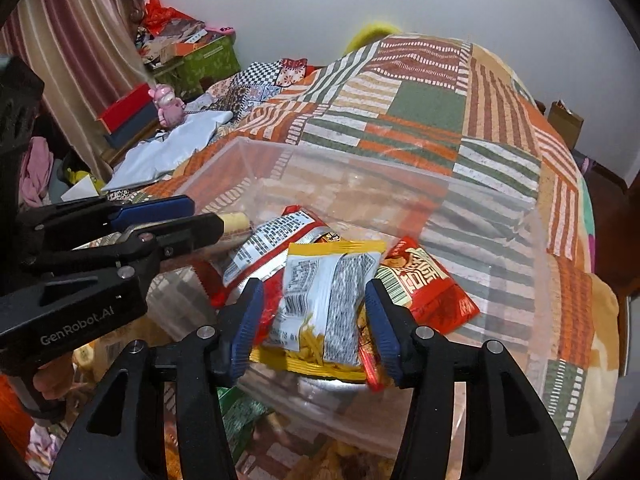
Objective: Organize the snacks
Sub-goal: 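Open both tools to drop the roll and chip bag into the box, then grasp the blue printed biscuit bag with the right tool while the left tool reaches the beige cracker pack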
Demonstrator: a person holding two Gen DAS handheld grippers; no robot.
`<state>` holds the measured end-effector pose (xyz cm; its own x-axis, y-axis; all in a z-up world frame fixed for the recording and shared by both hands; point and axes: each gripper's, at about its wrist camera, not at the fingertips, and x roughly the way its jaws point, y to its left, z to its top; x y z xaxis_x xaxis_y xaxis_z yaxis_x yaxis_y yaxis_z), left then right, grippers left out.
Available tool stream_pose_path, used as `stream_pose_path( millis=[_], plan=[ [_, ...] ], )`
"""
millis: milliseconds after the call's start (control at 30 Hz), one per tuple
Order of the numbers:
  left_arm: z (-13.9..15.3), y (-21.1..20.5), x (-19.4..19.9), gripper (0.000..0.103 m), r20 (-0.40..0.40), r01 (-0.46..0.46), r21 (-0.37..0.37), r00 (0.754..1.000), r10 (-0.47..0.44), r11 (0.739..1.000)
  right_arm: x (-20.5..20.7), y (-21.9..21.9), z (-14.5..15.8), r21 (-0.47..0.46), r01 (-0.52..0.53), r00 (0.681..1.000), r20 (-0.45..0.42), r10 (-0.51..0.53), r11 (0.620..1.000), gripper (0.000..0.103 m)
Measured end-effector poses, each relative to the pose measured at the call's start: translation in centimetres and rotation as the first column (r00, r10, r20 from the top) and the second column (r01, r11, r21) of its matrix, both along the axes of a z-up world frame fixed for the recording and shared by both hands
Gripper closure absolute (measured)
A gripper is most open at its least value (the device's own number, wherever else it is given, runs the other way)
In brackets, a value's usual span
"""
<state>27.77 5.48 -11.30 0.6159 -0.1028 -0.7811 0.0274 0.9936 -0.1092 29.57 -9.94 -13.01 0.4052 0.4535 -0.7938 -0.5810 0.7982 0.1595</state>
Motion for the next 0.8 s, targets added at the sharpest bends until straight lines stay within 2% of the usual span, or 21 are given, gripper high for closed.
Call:
stream_pose_path(
  millis=[200, 433, 567, 800],
  plan=[
    [1.5, 0.0, -2.2, 0.051, 0.036, -0.002, -0.002, 0.999, 0.002, 1.000, -1.5, -0.8, 1.4, 0.014, 0.011, 0.999, 0.032, -0.011, 1.000, 0.048],
    [3.4, 0.1, -5.7, 0.041, 0.066, -0.015, 0.001, 0.998, 0.015, 1.000, -4.0, -2.2, 3.4, 0.025, 0.026, 0.996, 0.083, -0.028, 0.999, 0.045],
    [4.1, -0.1, -8.0, 0.034, 0.079, -0.014, 0.013, 0.997, 0.013, 1.000, -5.9, -3.2, 4.6, 0.044, 0.041, 0.992, 0.115, -0.046, 0.998, 0.032],
    [4.3, -0.3, -12.4, 0.023, 0.085, -0.018, 0.017, 0.996, 0.017, 1.000, -9.6, -4.9, 5.4, 0.047, 0.049, 0.987, 0.148, -0.055, 0.998, 0.032]
  ],
)
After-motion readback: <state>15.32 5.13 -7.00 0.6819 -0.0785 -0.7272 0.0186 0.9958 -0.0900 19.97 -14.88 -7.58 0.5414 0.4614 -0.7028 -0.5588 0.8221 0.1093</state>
